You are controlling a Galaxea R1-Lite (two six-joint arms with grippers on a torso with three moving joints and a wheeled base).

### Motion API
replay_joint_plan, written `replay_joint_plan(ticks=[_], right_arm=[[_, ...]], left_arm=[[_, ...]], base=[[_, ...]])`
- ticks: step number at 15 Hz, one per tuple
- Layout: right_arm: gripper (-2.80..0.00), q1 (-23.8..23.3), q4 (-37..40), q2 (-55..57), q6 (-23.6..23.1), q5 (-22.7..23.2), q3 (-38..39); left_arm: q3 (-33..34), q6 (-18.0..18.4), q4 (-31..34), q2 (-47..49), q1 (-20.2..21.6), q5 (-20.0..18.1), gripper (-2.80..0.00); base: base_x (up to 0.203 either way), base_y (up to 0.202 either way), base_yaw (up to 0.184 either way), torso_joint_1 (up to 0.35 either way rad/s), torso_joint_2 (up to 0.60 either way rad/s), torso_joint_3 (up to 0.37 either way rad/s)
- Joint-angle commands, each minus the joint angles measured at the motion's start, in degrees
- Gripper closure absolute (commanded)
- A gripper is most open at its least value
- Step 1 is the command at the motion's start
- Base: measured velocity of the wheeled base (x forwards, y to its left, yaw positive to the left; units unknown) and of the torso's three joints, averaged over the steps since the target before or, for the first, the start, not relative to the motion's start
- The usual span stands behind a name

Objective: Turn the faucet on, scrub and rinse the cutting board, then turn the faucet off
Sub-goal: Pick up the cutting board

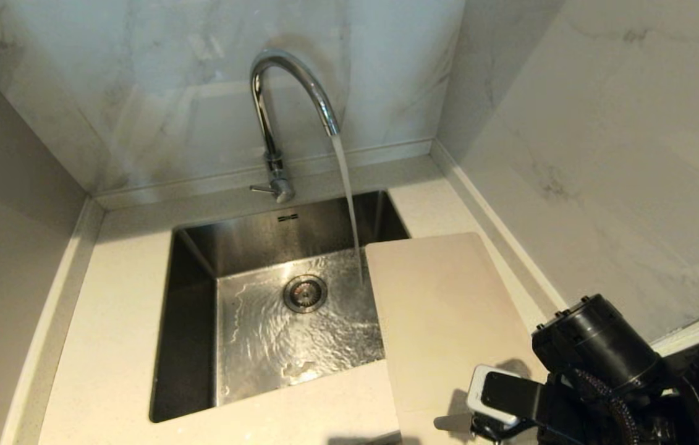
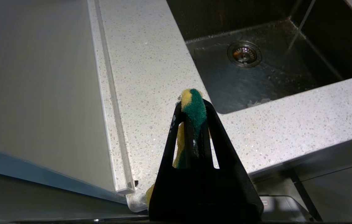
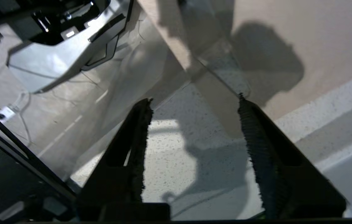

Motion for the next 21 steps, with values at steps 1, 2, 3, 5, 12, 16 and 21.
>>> replay_joint_plan(ticks=[1, 2, 3, 5, 12, 16, 21], right_arm=[[-2.80, 0.80, -2.77, 0.62, -4.17, -0.04, 2.86], [-2.80, 0.81, -4.11, 1.45, -5.78, -0.16, 3.44], [-2.80, 0.81, -5.36, 2.09, -7.77, -0.48, 3.82], [-2.80, 0.81, -6.13, 3.46, -12.24, -0.73, 3.92], [-2.80, 0.81, -26.27, 11.38, -18.57, -0.62, 11.44], [-2.80, 0.81, -34.52, 13.94, -22.06, -0.32, 15.87], [-2.80, 0.81, -34.61, 14.12, -22.14, 1.01, 16.08]], left_arm=[[0.00, -0.04, 0.00, -0.01, -0.02, 0.00, 0.00], [0.00, -0.04, 0.00, -0.01, -0.02, -0.09, 0.00], [0.00, -0.04, 0.00, -0.01, 0.02, -0.02, 0.00], [0.00, -0.04, 0.00, -0.01, -0.02, -0.08, 0.00], [0.00, -0.04, 0.00, -0.01, -0.02, 0.00, 0.00], [0.00, -0.04, 0.00, -0.01, -0.02, 0.00, 0.00], [0.00, -0.04, 0.00, -0.01, -0.02, -0.09, 0.00]], base=[[0.000, 0.000, 0.000, 0.000, 0.00, 0.000], [0.000, 0.000, 0.000, 0.000, 0.00, 0.000], [0.000, 0.000, 0.000, 0.000, 0.00, 0.000], [0.000, 0.000, 0.000, 0.000, 0.00, 0.000], [0.000, 0.000, 0.000, 0.000, 0.00, 0.000], [0.000, 0.000, 0.000, 0.000, 0.00, 0.000], [0.000, 0.000, 0.000, 0.000, 0.00, 0.000]])
